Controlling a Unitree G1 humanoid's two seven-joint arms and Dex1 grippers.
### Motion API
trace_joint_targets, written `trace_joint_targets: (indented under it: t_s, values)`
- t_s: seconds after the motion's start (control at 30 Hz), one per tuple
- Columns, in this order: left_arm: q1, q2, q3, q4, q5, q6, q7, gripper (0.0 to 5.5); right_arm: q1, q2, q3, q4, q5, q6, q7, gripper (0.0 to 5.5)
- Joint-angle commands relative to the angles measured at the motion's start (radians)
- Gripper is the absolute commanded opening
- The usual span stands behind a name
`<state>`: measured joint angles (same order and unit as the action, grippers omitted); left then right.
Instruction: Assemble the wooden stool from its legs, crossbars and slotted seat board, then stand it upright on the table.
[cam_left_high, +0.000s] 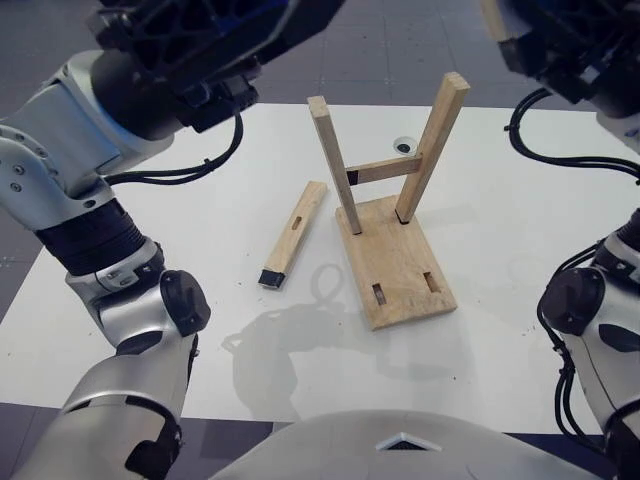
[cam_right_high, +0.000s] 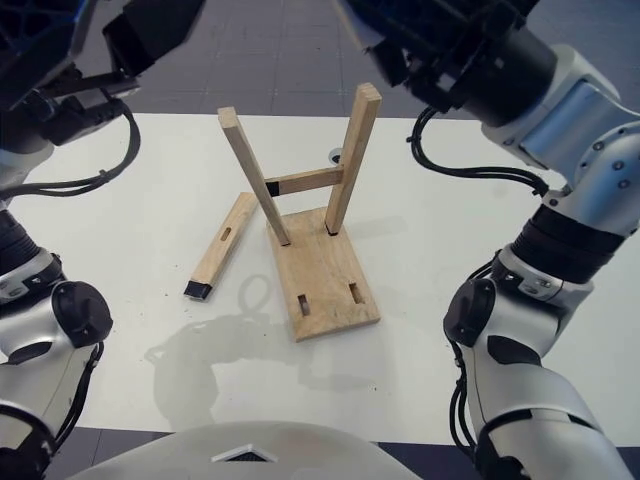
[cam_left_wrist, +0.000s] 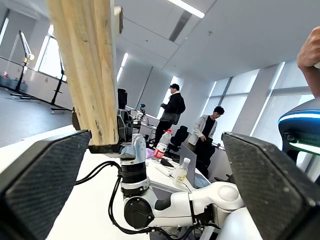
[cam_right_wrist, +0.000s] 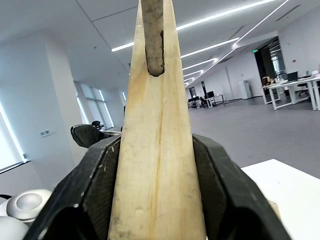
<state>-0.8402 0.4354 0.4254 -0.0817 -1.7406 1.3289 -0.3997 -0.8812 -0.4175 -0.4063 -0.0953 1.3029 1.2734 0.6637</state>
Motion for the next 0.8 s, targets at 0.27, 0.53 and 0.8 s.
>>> trace_joint_targets:
  t_s: [0.27, 0.53, 0.8]
  values:
    - [0.010, 0.055, -0.141, -0.039, -0.001, -0.146, 0.041, 4.81, 0.050, 0.018, 0.127, -0.124, 0.160, -0.020, -0.097, 2.03]
    - [0.084, 0.122, -0.186, -0.033, 0.061, -0.145, -0.001, 4.81, 0.075, -0.007, 0.172, -0.142, 0.214, -0.049, -0.146, 2.02]
    - [0.053, 0.168, -0.219, -0.058, -0.004, -0.132, -0.035, 4.81, 0.150, -0.051, 0.240, -0.167, 0.152, -0.066, -0.102, 2.02]
